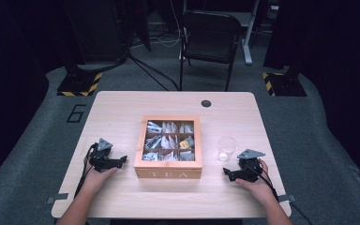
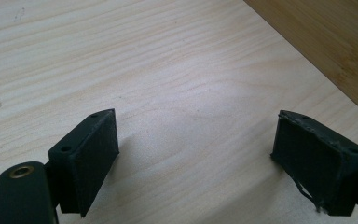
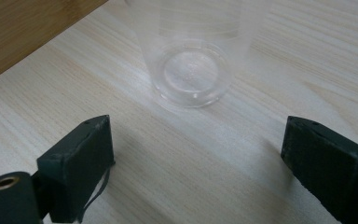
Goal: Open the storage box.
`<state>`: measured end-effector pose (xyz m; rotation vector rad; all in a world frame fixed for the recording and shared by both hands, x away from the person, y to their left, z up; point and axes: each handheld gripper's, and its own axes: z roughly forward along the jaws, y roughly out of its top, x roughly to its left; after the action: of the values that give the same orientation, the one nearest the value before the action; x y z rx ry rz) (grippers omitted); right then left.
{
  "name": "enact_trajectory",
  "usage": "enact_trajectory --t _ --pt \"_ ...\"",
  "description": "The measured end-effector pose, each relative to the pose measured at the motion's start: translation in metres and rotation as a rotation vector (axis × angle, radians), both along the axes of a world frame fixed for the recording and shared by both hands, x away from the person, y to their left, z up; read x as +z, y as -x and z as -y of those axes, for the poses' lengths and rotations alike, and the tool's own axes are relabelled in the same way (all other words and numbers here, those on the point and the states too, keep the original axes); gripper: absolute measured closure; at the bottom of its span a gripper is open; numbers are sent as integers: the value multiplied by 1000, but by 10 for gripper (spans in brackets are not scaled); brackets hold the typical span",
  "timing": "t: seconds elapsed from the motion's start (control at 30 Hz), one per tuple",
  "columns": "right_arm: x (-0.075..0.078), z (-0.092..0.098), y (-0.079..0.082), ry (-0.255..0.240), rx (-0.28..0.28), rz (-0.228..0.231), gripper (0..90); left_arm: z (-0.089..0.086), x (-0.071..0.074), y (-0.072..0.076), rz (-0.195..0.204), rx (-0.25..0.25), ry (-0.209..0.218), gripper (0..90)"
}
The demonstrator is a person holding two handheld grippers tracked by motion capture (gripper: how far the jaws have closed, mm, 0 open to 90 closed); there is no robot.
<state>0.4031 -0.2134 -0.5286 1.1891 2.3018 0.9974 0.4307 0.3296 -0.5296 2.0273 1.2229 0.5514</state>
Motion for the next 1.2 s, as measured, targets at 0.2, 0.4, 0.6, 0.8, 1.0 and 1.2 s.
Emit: enact_trajectory --t 0.2,0.4,0.6,0.8,1.0,1.2 --pt "0 0 0 -1 1 0 82 0 0 0 0 4 2 139" --pt "0 0 0 2 7 0 82 0 0 0 0 4 1 139" --pt "0 0 0 -1 8 0 81 0 0 0 -1 3 1 139" --pt "0 1 1 3 12 1 82 0 0 0 -1 1 1 139" --pt "0 1 1 3 15 -2 82 0 0 0 0 2 3 142" --pt "2 1 4 -7 27 2 166 0 0 1 2 0 2 154"
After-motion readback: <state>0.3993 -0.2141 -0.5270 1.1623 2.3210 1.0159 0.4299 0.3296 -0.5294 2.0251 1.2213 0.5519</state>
